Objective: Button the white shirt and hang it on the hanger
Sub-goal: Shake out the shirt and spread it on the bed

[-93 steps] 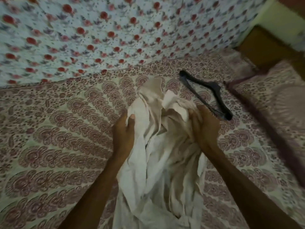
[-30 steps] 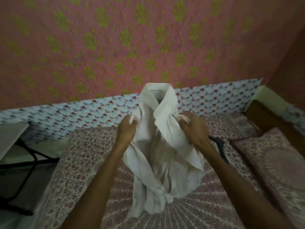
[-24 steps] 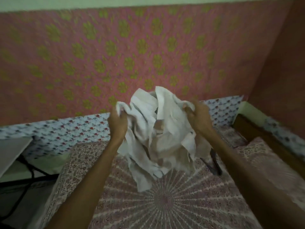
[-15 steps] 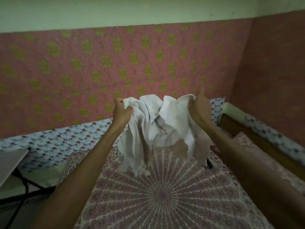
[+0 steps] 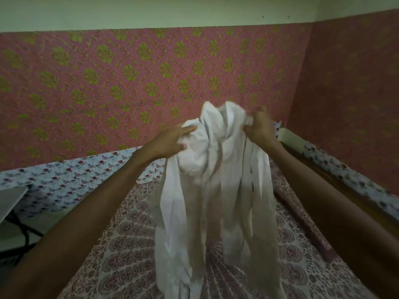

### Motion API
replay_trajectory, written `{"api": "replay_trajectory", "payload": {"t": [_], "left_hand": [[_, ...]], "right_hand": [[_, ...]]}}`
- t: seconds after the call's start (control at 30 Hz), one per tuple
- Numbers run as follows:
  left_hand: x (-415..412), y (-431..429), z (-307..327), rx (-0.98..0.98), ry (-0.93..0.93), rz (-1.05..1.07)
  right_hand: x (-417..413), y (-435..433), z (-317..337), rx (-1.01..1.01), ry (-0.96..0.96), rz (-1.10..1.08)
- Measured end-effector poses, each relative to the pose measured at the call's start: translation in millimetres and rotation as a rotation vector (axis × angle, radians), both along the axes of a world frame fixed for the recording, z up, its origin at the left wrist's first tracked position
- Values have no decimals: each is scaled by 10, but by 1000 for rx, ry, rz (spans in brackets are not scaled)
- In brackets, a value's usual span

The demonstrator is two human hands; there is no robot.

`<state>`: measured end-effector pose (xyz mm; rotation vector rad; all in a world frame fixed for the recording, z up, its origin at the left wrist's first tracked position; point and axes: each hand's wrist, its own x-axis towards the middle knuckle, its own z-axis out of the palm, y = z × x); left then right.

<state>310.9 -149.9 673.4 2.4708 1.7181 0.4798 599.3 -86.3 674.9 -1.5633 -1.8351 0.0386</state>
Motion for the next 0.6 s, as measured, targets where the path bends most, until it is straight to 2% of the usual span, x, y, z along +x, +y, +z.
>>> {"api": "replay_trajectory", "payload": {"t": [0.03,0.07,0.13,0.17,0.2,0.3,0.33,0.47,0.6], "left_hand": [[52,-47,-68,11,79,30],[16,-48,-113,69,87,134],[-77,-93,-155,180,-19,445],[-107,-123,-190,194,-68,522],[-94,-163,-222,172,-54,510],[135,-291,-423,24,164,221],[163,-313,-473,-17,207,184],[-5,-313,-534,-142,88,361],[17,-442,-643,-151,15,249]], "right_hand": [[48,-24,-34,41,24,-1],[71,-34,-61,33,-40,64],[97,-72,-176,-95,-351,285],[137,-72,-254,-153,-492,352],[183,-75,-320,-165,-550,345],[385,-24,-487,-46,-368,57],[422,0,-513,-46,-331,33],[434,10,-556,-240,-425,276],[545,-56,-631,-225,-162,274]]}}
